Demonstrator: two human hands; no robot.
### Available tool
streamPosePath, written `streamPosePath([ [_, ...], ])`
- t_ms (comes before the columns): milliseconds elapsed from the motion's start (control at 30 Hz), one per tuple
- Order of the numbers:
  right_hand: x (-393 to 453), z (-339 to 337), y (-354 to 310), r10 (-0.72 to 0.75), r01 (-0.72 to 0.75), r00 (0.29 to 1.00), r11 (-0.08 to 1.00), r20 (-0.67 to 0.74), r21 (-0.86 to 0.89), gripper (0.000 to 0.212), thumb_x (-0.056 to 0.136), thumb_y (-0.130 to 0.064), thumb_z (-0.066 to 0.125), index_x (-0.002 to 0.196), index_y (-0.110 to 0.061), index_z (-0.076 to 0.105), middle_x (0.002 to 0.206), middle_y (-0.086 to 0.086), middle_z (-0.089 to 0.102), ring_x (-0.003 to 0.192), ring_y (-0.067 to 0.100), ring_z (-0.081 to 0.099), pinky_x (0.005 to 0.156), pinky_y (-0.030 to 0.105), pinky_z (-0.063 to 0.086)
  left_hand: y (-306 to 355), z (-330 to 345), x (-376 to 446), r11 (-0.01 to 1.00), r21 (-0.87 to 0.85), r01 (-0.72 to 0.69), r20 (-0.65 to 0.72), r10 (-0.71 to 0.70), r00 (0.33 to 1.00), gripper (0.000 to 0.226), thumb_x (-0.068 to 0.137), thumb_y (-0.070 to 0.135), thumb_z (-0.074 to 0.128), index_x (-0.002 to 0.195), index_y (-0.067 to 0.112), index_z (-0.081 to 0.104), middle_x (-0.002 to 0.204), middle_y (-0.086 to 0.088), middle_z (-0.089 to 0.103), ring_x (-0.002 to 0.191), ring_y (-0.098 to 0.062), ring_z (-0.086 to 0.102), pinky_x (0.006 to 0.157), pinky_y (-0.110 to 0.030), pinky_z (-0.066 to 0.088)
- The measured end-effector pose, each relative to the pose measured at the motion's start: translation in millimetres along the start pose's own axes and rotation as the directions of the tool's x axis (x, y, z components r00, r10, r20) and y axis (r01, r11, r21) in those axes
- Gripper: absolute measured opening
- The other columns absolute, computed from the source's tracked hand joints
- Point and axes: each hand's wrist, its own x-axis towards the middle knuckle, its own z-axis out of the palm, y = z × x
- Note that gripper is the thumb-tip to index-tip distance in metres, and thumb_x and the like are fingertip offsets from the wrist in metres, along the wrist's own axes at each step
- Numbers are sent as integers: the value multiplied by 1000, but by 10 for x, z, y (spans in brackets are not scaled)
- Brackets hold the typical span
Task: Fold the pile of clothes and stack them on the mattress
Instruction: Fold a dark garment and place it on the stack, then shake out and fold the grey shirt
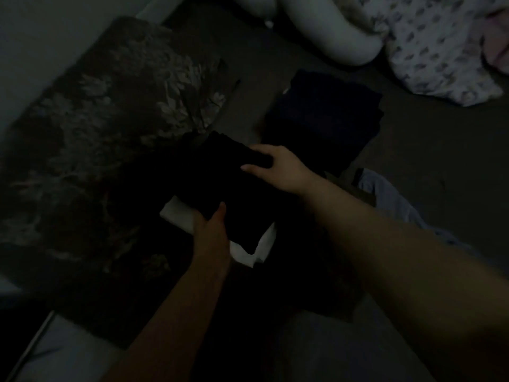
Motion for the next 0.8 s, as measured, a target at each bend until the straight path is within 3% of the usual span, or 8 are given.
streamPosePath([
  [133, 439, 388, 405, 128, -51, 979, 909, 161, -414, 84, 87, -40, 63, 151, -18, 12, 156, 10, 20, 142, 26, 23, 113, 28, 23, -218, -170, 463, 978, 55, 202, 44, -205, 978, 44, 98, 9, 45, 141, 16, 39, 123, -9, 57, 89, -12, 62, 63, -25, 55],
  [233, 293, 747, 619, 70, -22, 995, 839, 68, -543, 83, 91, -40, 55, 151, -23, 0, 158, 10, 5, 145, 26, 8, 117, 38, 17, -248, -161, 470, 987, 81, 140, -50, -136, 989, 48, 98, 11, 45, 142, 27, 35, 126, -1, 53, 110, -19, 56, 79, -30, 53],
  [333, 83, 873, 630, 39, -88, 995, 809, -96, -582, 75, 94, -40, 47, 151, -29, 0, 159, 5, 3, 146, 24, 4, 116, 45, 10, -288, -152, 398, 978, 190, 83, -8, -83, 997, 54, 98, 9, 44, 146, 27, 27, 140, -3, 46, 122, -22, 50, 99, -42, 47],
  [467, -157, 835, 655, 134, -152, 988, 783, -75, -604, 74, 94, -37, 46, 150, -31, -2, 160, 3, -1, 147, 23, 0, 116, 44, 9, -259, -40, 339, 958, 266, 106, -2, -110, 994, 55, 97, 8, 44, 146, 25, 27, 141, -7, 46, 122, -25, 50, 106, -47, 40],
  [567, -336, 698, 610, 116, -118, 992, 773, -44, -623, 70, 94, -33, 46, 151, -24, 7, 160, 3, 4, 147, 19, 0, 117, 40, 5, -198, 45, 334, 944, 263, 198, -53, -191, 980, 44, 98, 7, 43, 139, 21, 38, 121, -9, 56, 104, -22, 56, 98, -40, 46],
  [667, -659, 483, 566, -52, -44, 986, 842, -161, -538, 60, 93, -25, 49, 148, -16, 26, 156, 5, 22, 146, 20, 14, 117, 37, 10, -109, 129, 200, 924, 259, 280, -45, -278, 959, 27, 101, 7, 38, 121, 23, 48, 95, -6, 54, 83, -18, 51, 77, -24, 49],
  [733, -994, 263, 650, -155, 19, 953, 887, -259, -462, 53, 91, -24, 52, 141, -11, 40, 147, 8, 41, 140, 23, 30, 113, 35, 20, -128, 293, -6, 872, 422, 247, -31, -258, 966, 38, 100, 10, 41, 136, 24, 38, 119, -6, 50, 99, -21, 49, 91, -27, 46],
  [800, -1404, -8, 924, -129, -16, 925, 926, -358, -376, 49, 90, -31, 48, 133, -7, 50, 135, 11, 54, 129, 26, 44, 107, 35, 32, -195, 547, -372, 758, 651, 35, -21, -27, 999, 61, 97, 18, 48, 149, 27, 16, 146, -4, 29, 129, -20, 36, 109, -33, 30],
])
